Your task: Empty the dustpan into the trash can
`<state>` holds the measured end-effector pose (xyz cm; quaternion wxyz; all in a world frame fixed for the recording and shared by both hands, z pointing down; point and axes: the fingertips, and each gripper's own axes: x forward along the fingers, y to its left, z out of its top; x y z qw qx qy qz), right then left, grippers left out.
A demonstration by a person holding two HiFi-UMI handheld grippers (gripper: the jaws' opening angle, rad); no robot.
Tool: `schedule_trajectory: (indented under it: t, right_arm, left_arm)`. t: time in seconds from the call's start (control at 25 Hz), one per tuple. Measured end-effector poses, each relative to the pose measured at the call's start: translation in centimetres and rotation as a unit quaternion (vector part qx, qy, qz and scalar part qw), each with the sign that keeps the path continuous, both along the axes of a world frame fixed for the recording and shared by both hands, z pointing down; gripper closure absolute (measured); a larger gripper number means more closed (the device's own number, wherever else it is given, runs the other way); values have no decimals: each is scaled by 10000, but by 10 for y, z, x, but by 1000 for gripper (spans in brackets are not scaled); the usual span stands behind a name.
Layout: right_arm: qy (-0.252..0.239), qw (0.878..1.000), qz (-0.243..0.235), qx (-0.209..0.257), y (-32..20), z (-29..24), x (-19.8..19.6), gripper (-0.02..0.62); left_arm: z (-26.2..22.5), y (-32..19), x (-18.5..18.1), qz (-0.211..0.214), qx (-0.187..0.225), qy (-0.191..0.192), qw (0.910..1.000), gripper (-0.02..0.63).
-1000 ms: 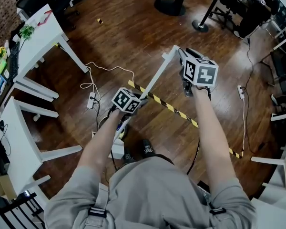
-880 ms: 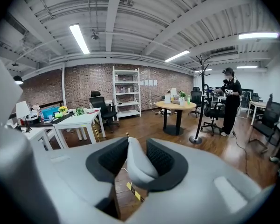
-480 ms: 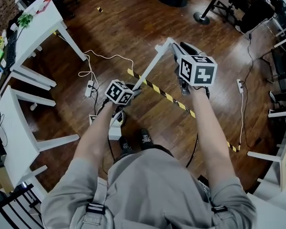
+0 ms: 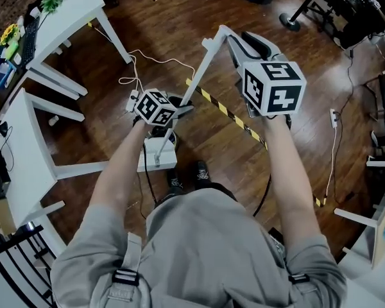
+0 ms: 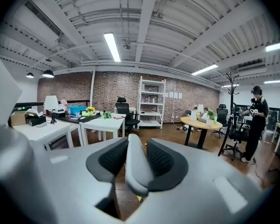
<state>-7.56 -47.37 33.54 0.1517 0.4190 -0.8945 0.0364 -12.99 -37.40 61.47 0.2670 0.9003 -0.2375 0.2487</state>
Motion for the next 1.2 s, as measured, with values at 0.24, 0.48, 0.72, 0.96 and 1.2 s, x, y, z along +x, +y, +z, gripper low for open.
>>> schedule_trajectory:
  t: [0.24, 0.48, 0.72, 0.96, 1.2]
  right_arm:
    - [1, 9996, -157, 251, 21, -15, -24, 476]
    - [-24, 9995, -12, 329, 26, -25, -23, 476]
    - [-26, 9994, 212, 276, 23, -27, -5, 476]
    - [-12, 9990, 328, 304, 19, -33, 5, 476]
    - [125, 9995, 276, -9, 18, -2, -4, 476]
  left_arm:
    - [-12, 18, -17, -7, 121, 7, 9999, 549]
    - [-22, 20, -21, 90, 183, -7, 9998, 549]
    - [-27, 20, -8, 247, 179, 15, 9995, 551]
    - [-32, 13, 0, 315, 216, 19, 9993, 551]
    - [-3, 19, -8, 31, -49, 28, 10000, 549]
